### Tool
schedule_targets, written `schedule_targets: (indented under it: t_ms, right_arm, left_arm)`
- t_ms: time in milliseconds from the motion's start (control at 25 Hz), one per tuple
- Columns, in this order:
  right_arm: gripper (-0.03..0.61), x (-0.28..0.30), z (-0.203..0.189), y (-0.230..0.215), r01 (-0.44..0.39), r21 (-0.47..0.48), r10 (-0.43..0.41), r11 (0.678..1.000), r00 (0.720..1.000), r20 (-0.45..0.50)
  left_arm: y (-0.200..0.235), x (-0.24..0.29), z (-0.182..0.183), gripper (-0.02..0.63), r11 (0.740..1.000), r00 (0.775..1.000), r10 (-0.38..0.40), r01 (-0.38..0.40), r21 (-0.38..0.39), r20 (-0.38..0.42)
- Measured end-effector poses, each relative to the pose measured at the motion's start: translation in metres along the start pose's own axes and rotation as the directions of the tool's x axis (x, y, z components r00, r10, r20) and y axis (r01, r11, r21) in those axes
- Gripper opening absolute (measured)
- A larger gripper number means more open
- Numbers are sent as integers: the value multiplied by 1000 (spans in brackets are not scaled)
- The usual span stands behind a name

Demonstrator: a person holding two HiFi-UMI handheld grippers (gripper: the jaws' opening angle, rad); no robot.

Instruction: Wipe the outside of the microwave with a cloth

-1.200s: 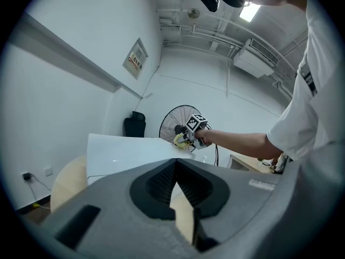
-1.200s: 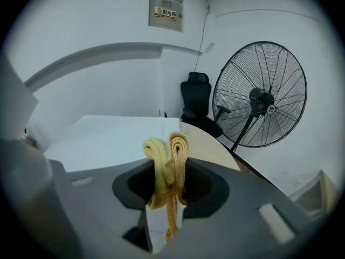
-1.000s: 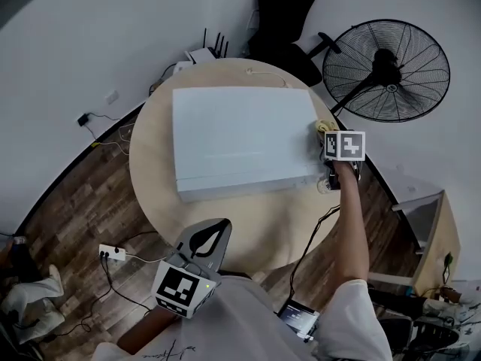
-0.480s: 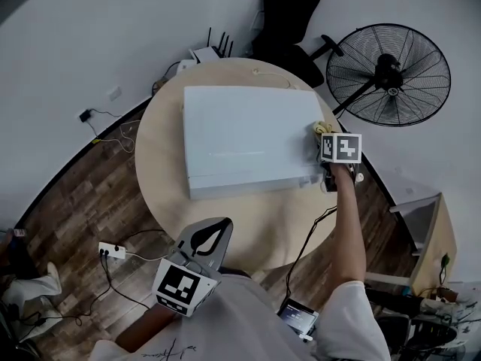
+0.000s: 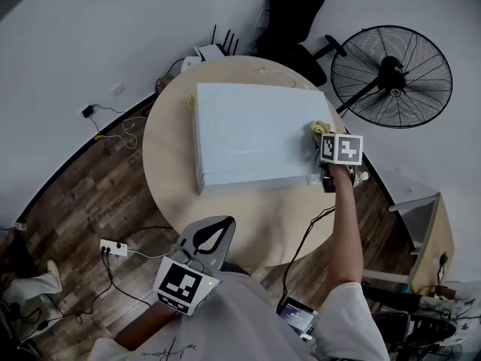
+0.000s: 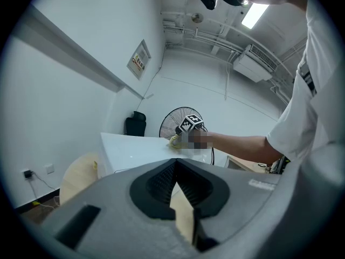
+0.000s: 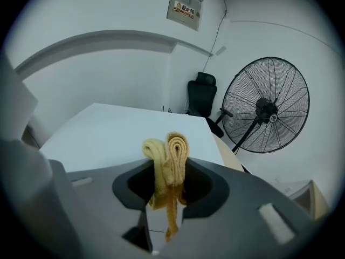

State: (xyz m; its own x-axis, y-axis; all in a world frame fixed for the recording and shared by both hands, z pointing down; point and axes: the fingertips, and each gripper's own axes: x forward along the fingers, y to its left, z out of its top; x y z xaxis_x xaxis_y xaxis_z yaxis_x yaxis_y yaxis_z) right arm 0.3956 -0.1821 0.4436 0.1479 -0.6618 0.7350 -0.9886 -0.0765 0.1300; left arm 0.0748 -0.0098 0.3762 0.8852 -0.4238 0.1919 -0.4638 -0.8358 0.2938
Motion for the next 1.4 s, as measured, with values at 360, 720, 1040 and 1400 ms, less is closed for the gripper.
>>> schedule_targets:
  t_ms: [360,720,1040,1400]
  right_arm:
    - [129,-6,2,44,-28,15,28,1000,1000,12]
    - [129,-11,8,92,-28,-5,28,1000,1000,15]
    - [129,-15,15,131,-41,4,41,999,999,25]
    - [129,-16,24,170,-93,19,92,995,995,44]
  left_arm:
    - [14,-22,2,-11,1000,1000,-8,8,-3,10]
    - [28,-44,3,-11,1000,999,-29,28,2,20]
    - [40,-61,10,-11,999,999,-35,35,3,38]
    - [44,-64,14,-11,999,998,-49,49,-3,47]
